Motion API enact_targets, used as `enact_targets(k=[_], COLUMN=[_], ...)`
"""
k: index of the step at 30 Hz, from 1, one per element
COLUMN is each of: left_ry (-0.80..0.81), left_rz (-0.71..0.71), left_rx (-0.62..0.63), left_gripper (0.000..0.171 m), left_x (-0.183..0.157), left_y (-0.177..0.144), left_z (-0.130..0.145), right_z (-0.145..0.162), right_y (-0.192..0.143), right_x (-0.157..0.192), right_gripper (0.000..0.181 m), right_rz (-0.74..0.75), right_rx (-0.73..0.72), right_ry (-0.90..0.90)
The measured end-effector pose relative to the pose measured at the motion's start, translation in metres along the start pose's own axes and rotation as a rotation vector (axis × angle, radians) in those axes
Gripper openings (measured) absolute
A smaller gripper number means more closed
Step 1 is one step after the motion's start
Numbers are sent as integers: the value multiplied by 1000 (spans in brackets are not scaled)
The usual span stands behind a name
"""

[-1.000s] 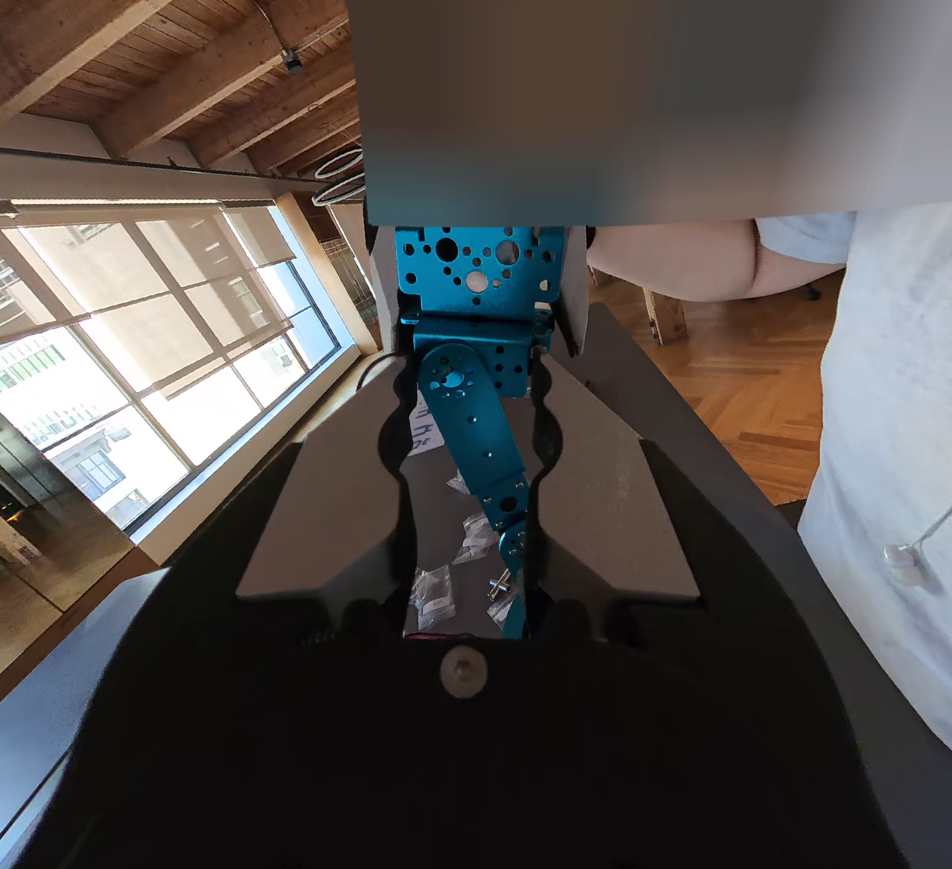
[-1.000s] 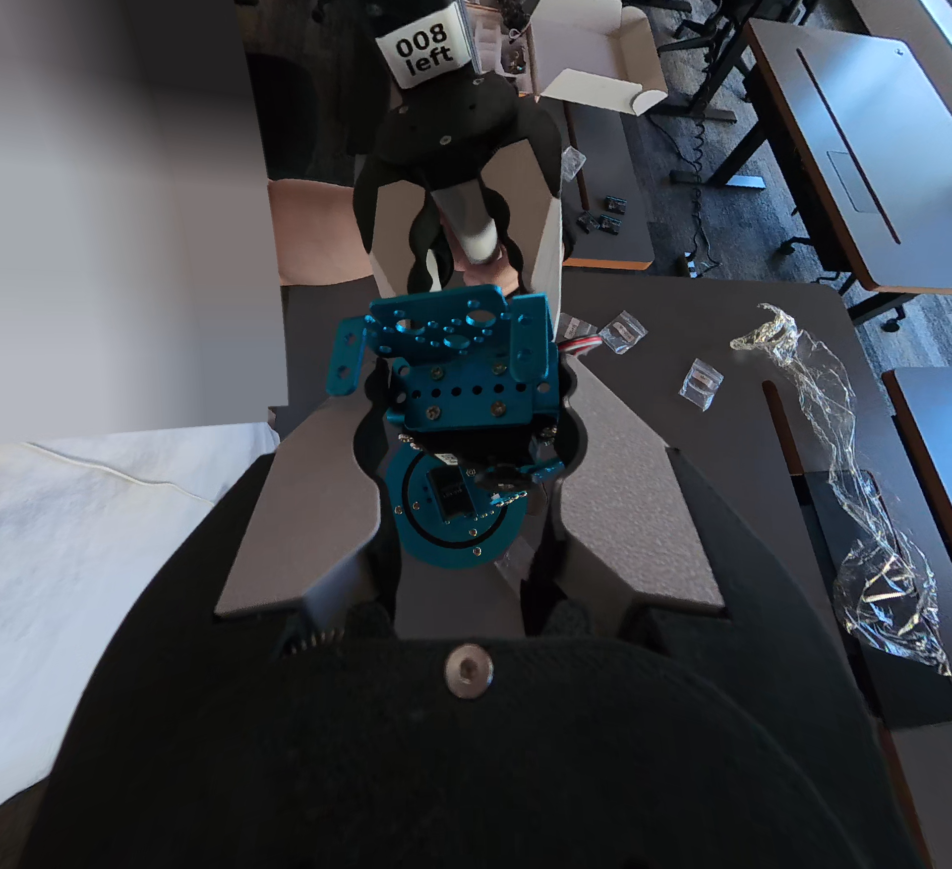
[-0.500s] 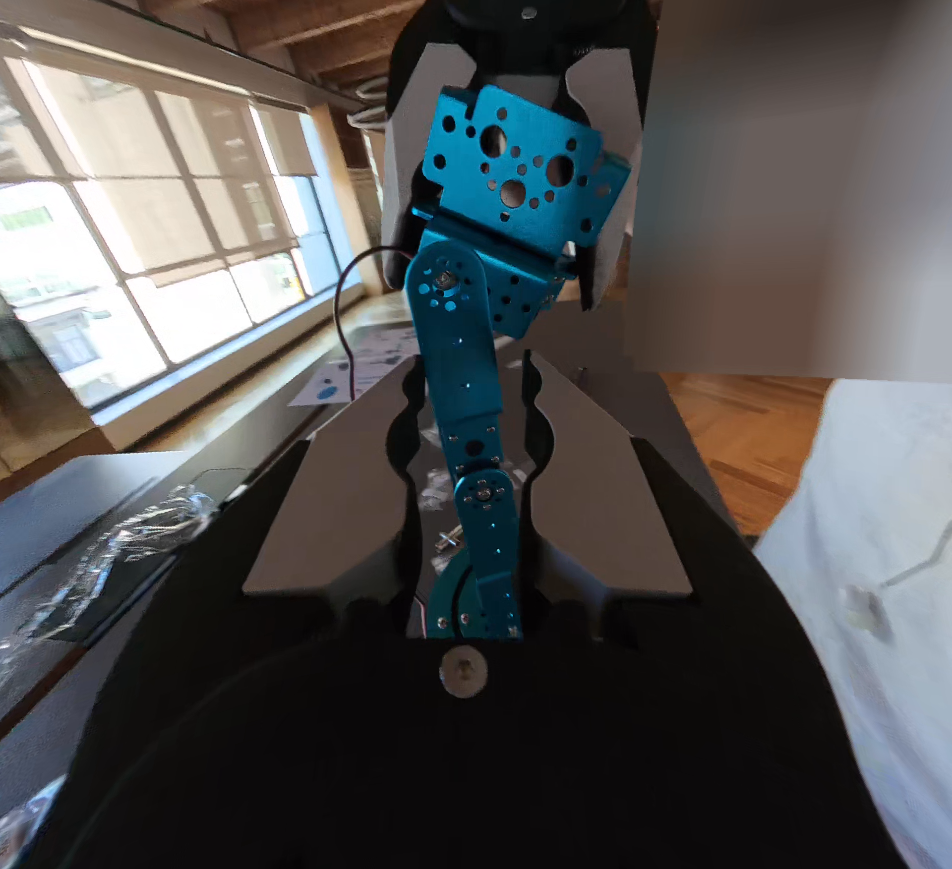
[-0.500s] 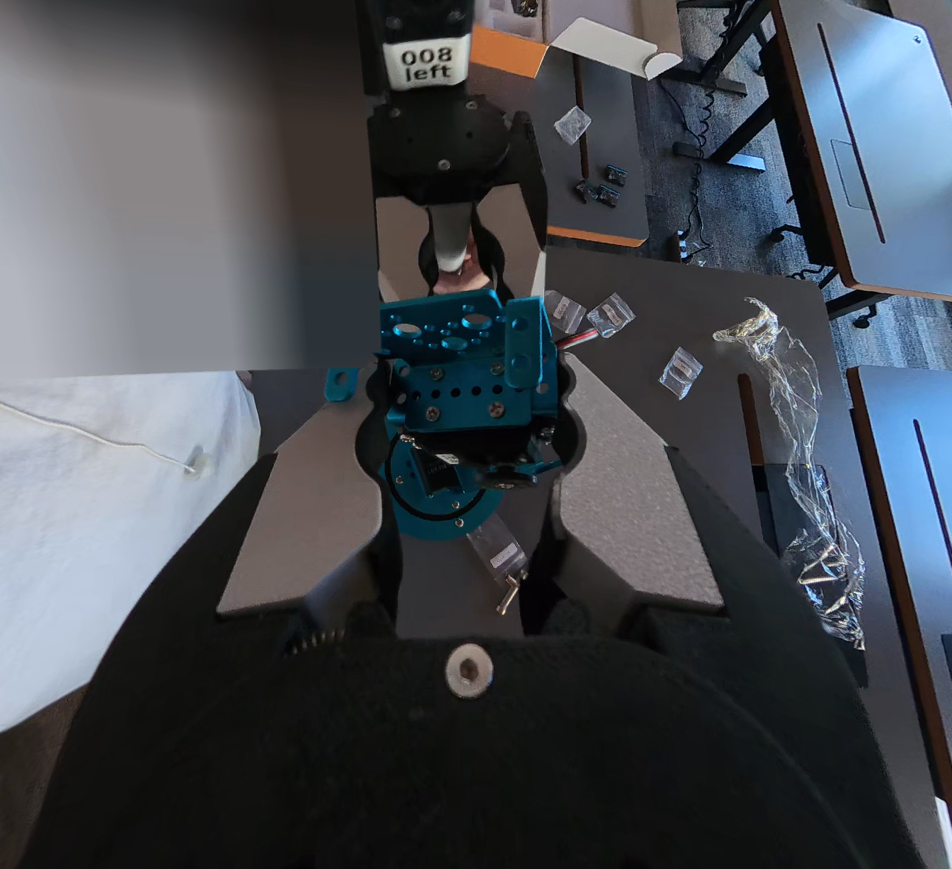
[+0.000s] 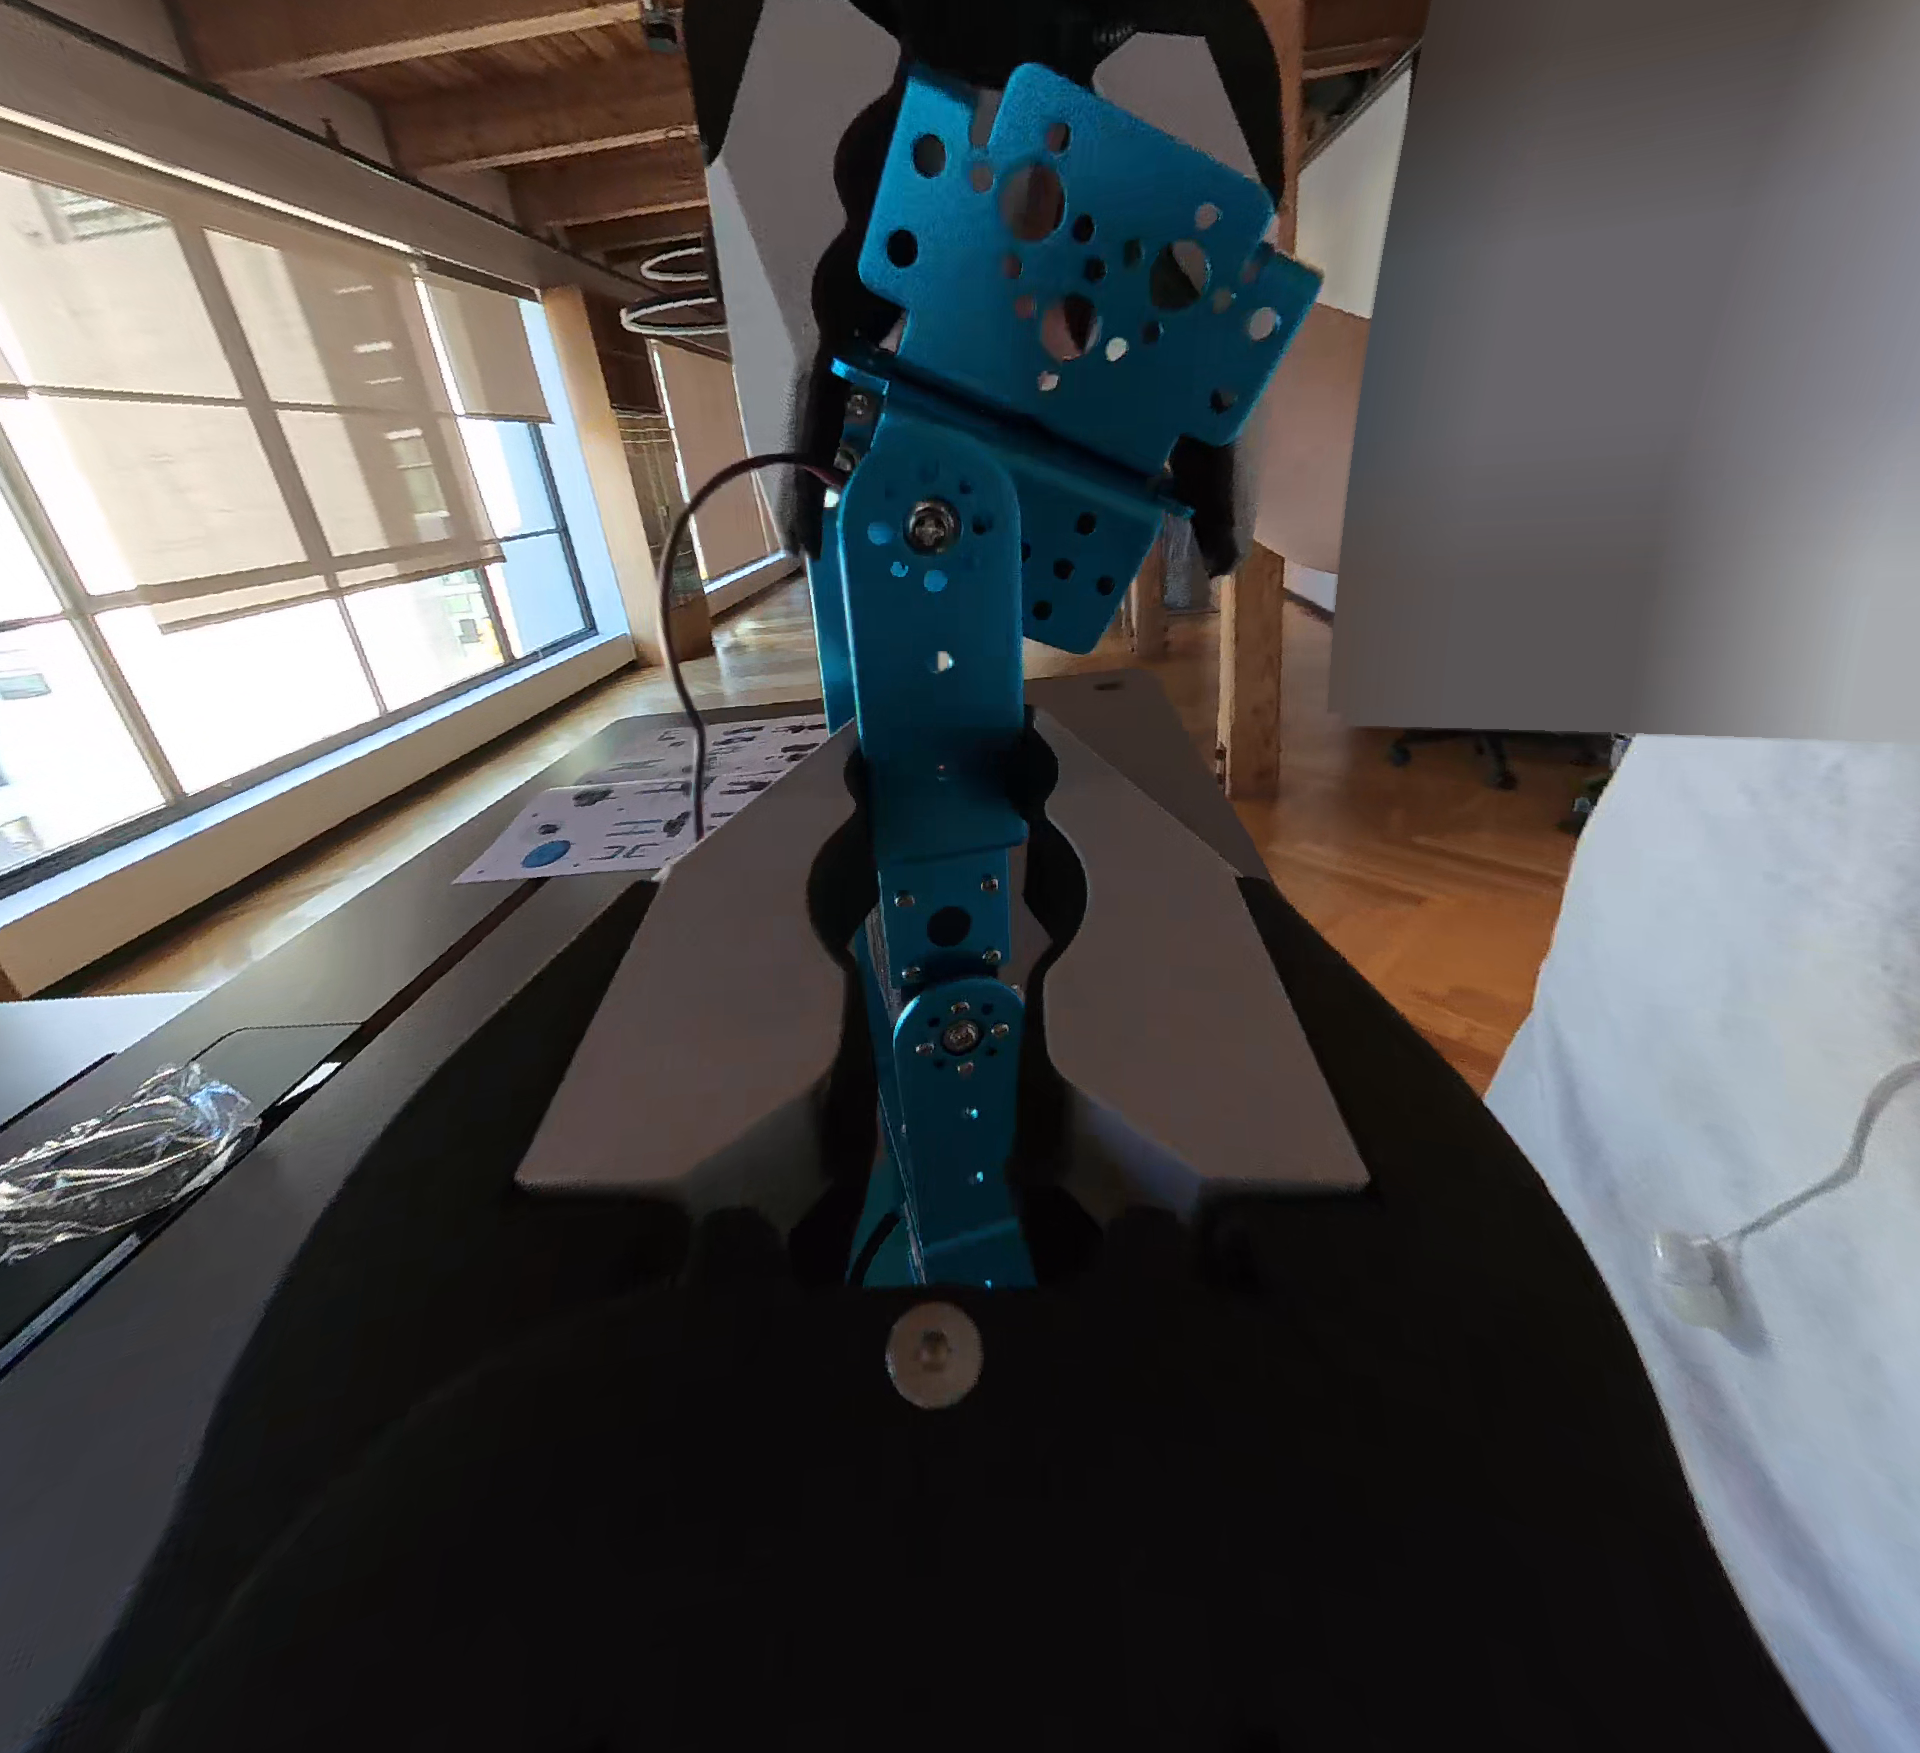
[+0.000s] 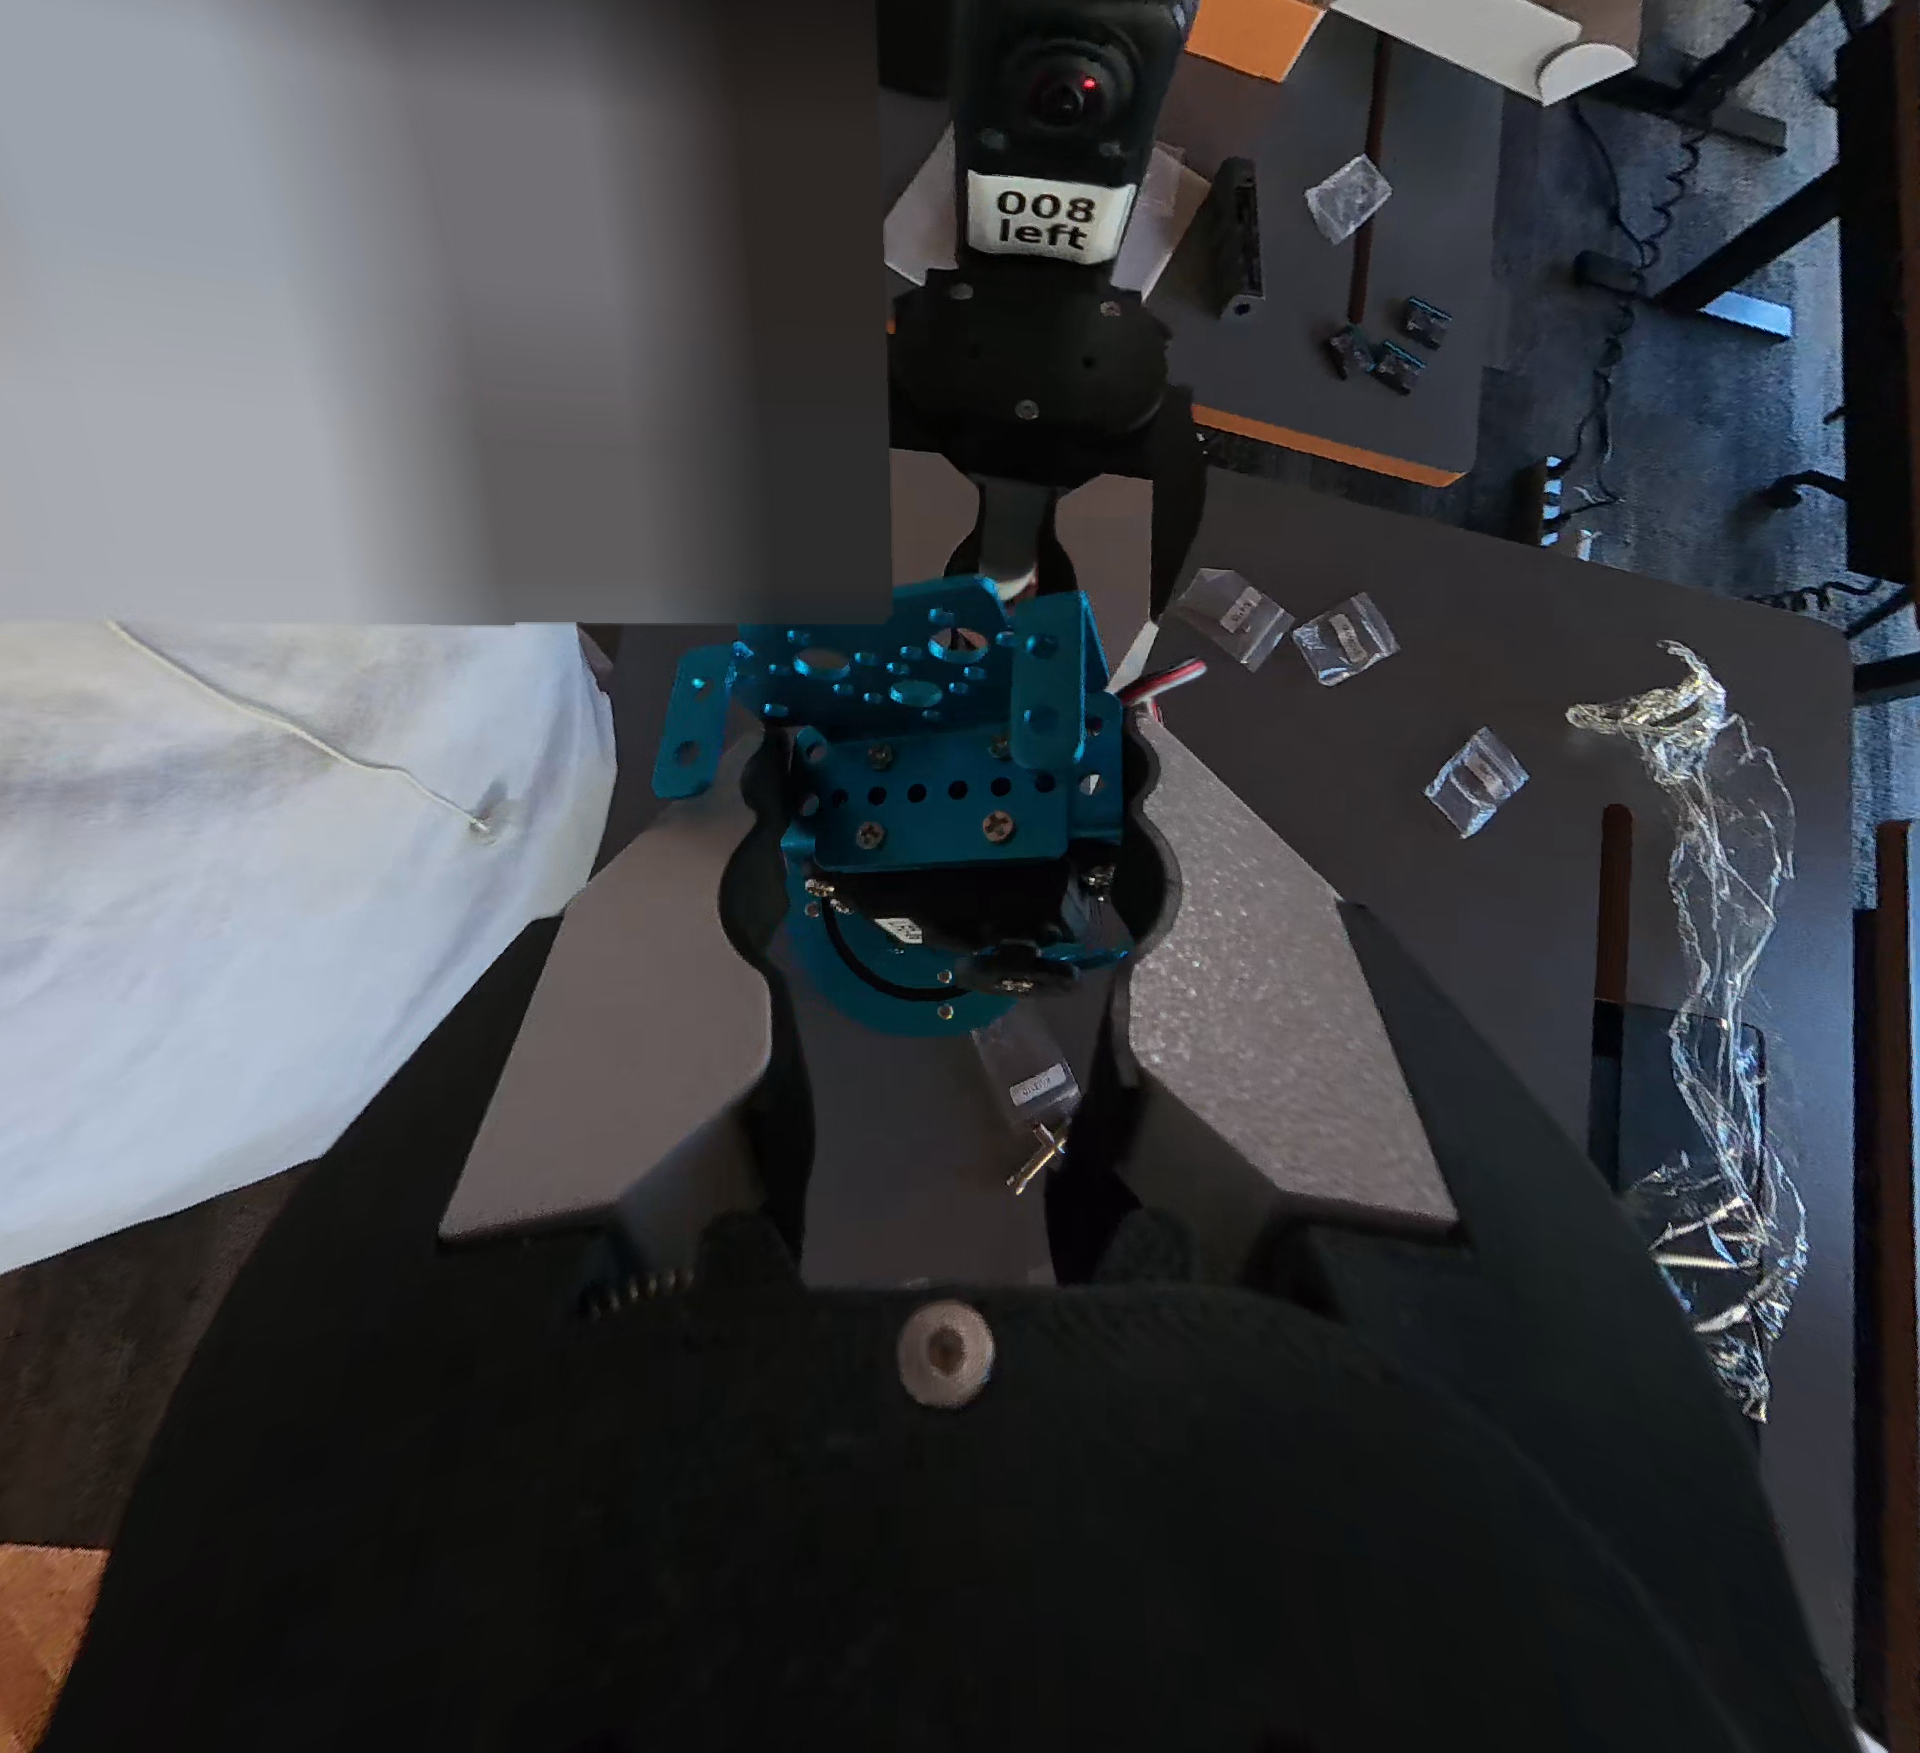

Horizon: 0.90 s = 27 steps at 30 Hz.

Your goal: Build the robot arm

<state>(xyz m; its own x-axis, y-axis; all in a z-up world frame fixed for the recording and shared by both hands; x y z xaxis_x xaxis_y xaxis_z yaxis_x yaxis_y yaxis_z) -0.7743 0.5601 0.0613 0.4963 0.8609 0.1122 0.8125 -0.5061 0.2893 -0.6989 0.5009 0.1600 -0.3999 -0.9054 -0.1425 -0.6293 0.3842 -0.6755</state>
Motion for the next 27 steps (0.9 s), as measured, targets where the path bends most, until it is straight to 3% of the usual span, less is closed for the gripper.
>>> enact_targets(k=[5,12,14,17,22,27], left_ry=[-16,-30,-14,66,265,302], left_rz=[86,72,31,-29,-159,-181], left_rx=[-6,-5,-44,-8,-22,-16], left_gripper=[19,20,35,35,56,56], left_x=[0,4,6,2,-7,-5], left_y=[0,1,-5,-12,-13,-7], left_z=[-1,-1,-8,-15,-30,-35], right_z=[0,7,7,7,6,6], right_y=[2,1,2,4,5,6], right_x=[0,-5,-6,-8,-11,-13], right_gripper=[62,62,62,62,62,62], right_rz=[-67,-46,-35,-23,-27,-24], right_rx=[-48,-93,-85,-72,-70,-81], right_ry=[-12,-36,-41,-48,-38,-47])
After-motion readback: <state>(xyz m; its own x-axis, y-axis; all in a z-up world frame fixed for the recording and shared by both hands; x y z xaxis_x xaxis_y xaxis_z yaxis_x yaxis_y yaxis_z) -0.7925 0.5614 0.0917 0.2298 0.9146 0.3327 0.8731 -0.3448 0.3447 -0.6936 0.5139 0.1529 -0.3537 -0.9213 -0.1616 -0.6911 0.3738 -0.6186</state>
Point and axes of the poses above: each gripper's, where its closed fingertips meet, y out along the fingers, z out of its underside, x = y × z across the jaws, the point moved 8 cm from there along -y, back along the fingers, and after that the axes turned 6 degrees about -x, right-handed, at the moved point
